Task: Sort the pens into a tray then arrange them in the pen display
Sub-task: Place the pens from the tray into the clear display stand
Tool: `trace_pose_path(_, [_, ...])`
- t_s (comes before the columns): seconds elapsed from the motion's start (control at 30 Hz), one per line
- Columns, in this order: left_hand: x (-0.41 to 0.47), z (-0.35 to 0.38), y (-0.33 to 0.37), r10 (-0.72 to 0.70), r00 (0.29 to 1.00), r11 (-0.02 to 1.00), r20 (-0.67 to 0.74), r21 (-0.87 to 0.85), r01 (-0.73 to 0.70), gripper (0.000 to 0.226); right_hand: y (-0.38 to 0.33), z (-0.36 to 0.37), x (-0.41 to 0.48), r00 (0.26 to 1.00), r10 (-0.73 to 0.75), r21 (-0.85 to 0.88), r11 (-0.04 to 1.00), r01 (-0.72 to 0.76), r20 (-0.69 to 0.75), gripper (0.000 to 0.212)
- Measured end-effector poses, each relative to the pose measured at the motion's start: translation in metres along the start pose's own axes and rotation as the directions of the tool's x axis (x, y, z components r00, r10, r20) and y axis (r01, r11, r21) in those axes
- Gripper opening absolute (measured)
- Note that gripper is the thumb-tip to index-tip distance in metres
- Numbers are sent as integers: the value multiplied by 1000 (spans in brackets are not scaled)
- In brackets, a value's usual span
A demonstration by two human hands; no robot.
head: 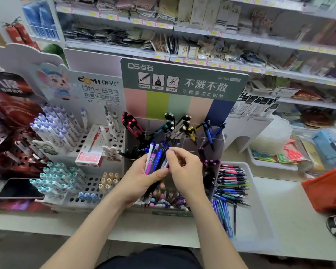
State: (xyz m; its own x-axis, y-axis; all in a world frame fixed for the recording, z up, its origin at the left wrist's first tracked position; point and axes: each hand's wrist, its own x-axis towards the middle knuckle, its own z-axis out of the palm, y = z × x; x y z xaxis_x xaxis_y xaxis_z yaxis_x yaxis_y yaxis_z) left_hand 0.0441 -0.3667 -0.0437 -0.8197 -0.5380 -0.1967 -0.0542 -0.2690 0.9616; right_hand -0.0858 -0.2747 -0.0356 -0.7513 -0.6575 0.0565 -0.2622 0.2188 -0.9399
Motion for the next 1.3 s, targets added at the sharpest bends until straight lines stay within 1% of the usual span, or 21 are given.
trace_pose_path(0.1, [-3,1,2,-22,998,1000,52,12,21,37,-10,-7,-2,969,223,256,935,-244,108,10])
trace_pose_path(0.2, [-5,1,2,-36,997,999,75,31,34,44,-12,-12,-2,961,267,308,910,-276,74,9])
trace_pose_path(0.27, [-4,1,2,-40,995,998,88,44,36,37,-8,-11,1,964,265,337,911,-238,-36,9])
trace_pose_path(0.37, [-2,-1,4,-54,990,996,127,84,44,31,-10,-10,6,954,188,334,937,-102,-235,13])
trace_pose_path(0.47, [-6,-6,2,-88,986,988,145,135,69,28,-16,-23,20,873,170,461,885,69,-457,17])
trace_pose_path(0.5, [-8,-8,0,-86,987,988,135,141,67,27,-17,-28,24,840,135,446,885,137,-526,16])
trace_pose_path(0.57, [-9,-10,-2,-55,995,988,82,147,43,25,-11,-33,29,792,-17,267,937,226,-611,14])
trace_pose_path(0.6, [-8,-10,-2,-37,998,989,46,148,30,25,-5,-33,30,796,-106,155,958,243,-595,13])
trace_pose_path(0.63, [-7,-11,-2,-20,1000,989,15,147,18,25,1,-32,31,826,-182,48,969,244,-533,12])
trace_pose_path(0.7, [-6,-12,-2,3,1000,990,-24,140,1,24,17,-23,31,918,-275,-129,960,247,-286,10])
trace_pose_path(0.73, [-5,-12,-2,12,999,991,-38,137,-7,23,25,-18,29,944,-291,-208,944,258,-153,10])
trace_pose_path(0.77, [-5,-12,-1,21,999,991,-50,135,-14,23,32,-13,27,945,-320,-304,909,286,-67,12])
trace_pose_path(0.83, [-6,-13,-2,23,998,989,-63,148,-14,23,42,-7,25,914,-403,-531,785,319,-46,17])
trace_pose_path(0.9, [-7,-13,-2,15,998,986,-63,165,-5,24,43,-6,25,901,-414,-624,739,253,-125,21])
trace_pose_path(0.93, [-7,-13,-2,13,998,986,-59,164,-3,24,41,-6,26,913,-388,-628,744,228,-128,21])
trace_pose_path(1.0, [-8,-12,-1,7,999,988,-52,155,1,26,34,-7,26,956,-292,-591,778,214,-38,24])
trace_pose_path(1.07, [-9,-10,3,7,999,990,-37,144,-1,27,25,-8,22,957,-290,-551,802,231,-22,29])
trace_pose_path(1.13, [-10,-8,6,5,1000,989,0,145,-5,30,13,-9,14,946,-305,-388,890,240,-114,27])
trace_pose_path(1.17, [-10,-9,7,2,1000,988,28,156,-6,31,6,-8,9,953,-279,-270,933,240,-116,26])
trace_pose_path(1.23, [-10,-10,9,-13,995,981,95,191,-6,35,-7,-4,2,981,-193,-113,975,192,0,23])
trace_pose_path(1.3, [-11,-8,11,-28,986,975,164,222,-9,35,-18,-1,-1,988,-80,-72,993,90,134,17])
